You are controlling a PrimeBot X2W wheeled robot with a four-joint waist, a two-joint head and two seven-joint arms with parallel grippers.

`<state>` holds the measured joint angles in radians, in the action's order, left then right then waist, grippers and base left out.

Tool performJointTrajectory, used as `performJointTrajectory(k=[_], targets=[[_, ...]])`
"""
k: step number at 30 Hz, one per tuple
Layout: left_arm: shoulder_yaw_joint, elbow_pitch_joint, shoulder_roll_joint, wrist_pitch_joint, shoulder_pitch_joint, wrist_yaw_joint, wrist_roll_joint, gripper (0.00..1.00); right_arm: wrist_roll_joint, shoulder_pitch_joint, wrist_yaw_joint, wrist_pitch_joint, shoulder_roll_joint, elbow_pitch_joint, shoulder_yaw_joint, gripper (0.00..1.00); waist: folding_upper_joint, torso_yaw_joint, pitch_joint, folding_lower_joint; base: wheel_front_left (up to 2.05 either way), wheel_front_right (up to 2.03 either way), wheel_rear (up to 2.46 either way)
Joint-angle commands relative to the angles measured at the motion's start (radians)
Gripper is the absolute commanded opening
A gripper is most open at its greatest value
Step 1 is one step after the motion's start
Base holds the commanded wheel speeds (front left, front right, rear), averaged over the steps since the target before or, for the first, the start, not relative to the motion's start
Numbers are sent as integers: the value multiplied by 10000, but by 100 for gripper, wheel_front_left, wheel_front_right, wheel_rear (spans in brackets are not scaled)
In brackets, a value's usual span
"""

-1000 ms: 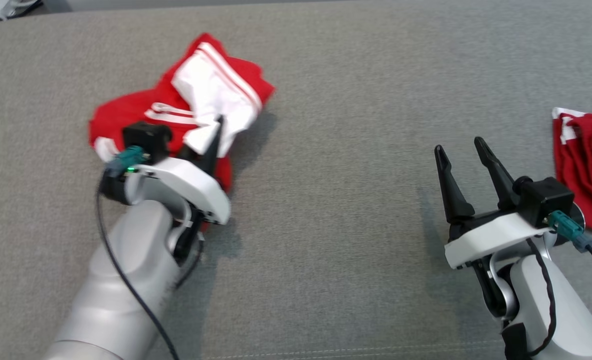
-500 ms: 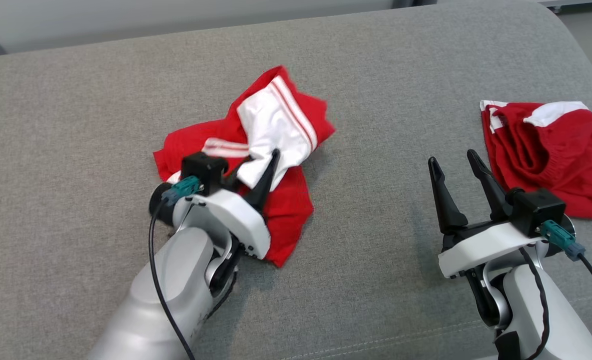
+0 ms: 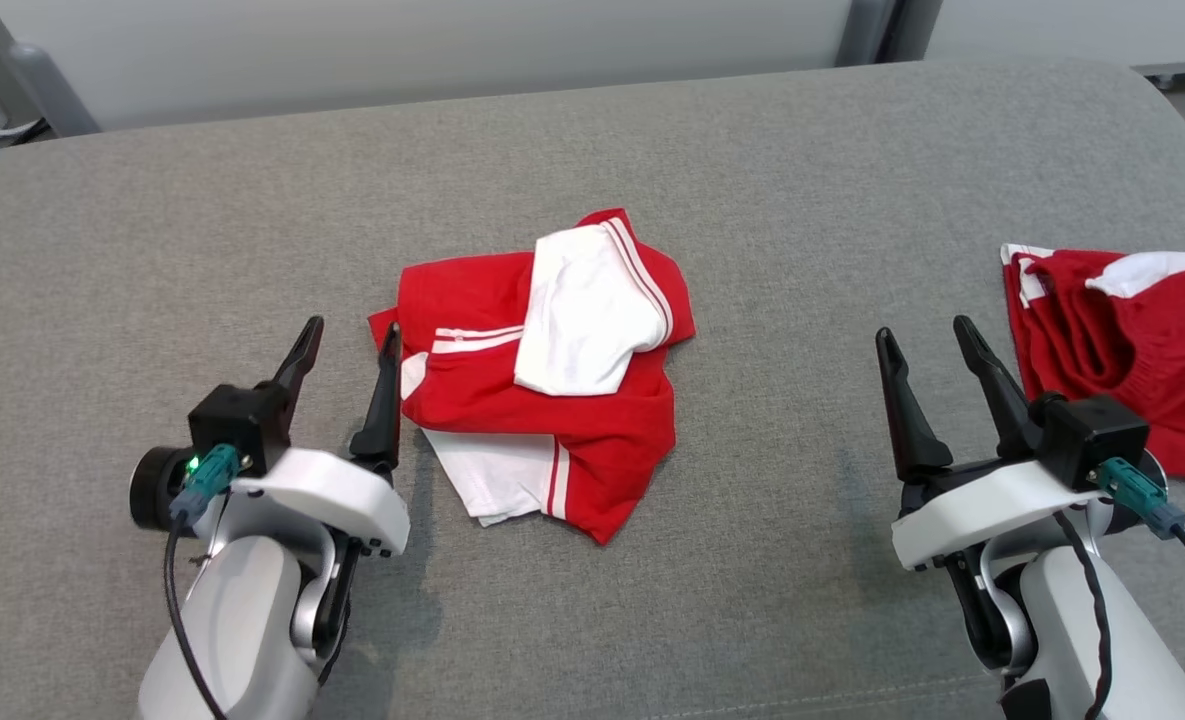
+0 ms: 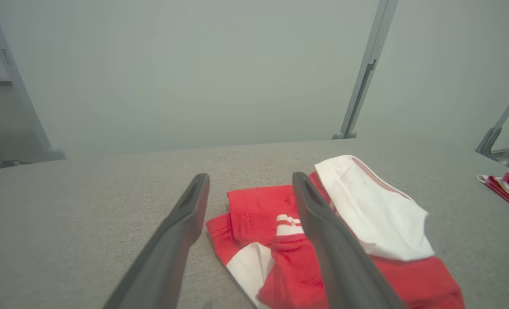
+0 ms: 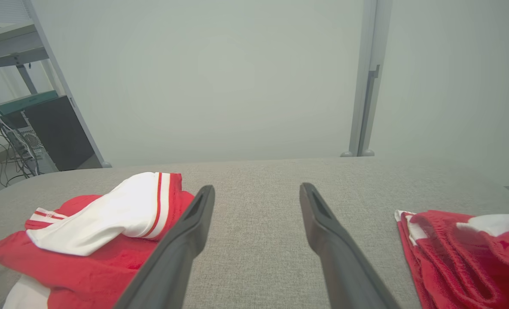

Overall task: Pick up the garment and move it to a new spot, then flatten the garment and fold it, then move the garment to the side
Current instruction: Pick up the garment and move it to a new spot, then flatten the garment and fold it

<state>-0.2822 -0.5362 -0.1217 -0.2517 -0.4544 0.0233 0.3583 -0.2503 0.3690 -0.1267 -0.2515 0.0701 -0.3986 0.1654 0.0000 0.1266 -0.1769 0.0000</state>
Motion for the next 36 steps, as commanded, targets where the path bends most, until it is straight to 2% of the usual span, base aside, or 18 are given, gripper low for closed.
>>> performJointTrajectory(k=[1,6,9,15,20,25,35,36], targets=[[436,393,-227,-100,61,40,-176,100,13,-34,-40,-103,-26,299,123,100,0,-198,201,0,0,0,0],[1393,1190,-111,-100,1197,-91,-891,100,45,-229,-40,-103,-16,248,105,100,0,-459,561,0,0,0,0],[2161,1736,167,-100,2090,-19,-1278,100,33,-376,-40,-103,-12,188,154,100,0,-553,767,0,0,0,0],[2643,2377,524,-101,3049,-123,-1726,100,-12,-579,-40,-103,39,7,330,100,0,-749,842,0,0,0,0],[2565,2366,677,-101,3304,-349,-1923,100,-93,-301,-40,-103,77,-452,1210,100,0,-1285,760,0,0,0,0],[2213,2264,708,-101,3194,-350,-1726,100,-376,618,-40,-103,138,-1055,2507,100,0,-2136,594,0,0,0,0],[1145,2259,713,-101,3189,-44,-920,100,-1208,2973,-40,141,607,-3567,4454,100,0,-4185,444,0,0,0,0],[976,2278,713,-101,3194,-7,-844,100,-1493,3294,-40,275,745,-4011,4730,100,0,-4551,421,0,0,0,0]])
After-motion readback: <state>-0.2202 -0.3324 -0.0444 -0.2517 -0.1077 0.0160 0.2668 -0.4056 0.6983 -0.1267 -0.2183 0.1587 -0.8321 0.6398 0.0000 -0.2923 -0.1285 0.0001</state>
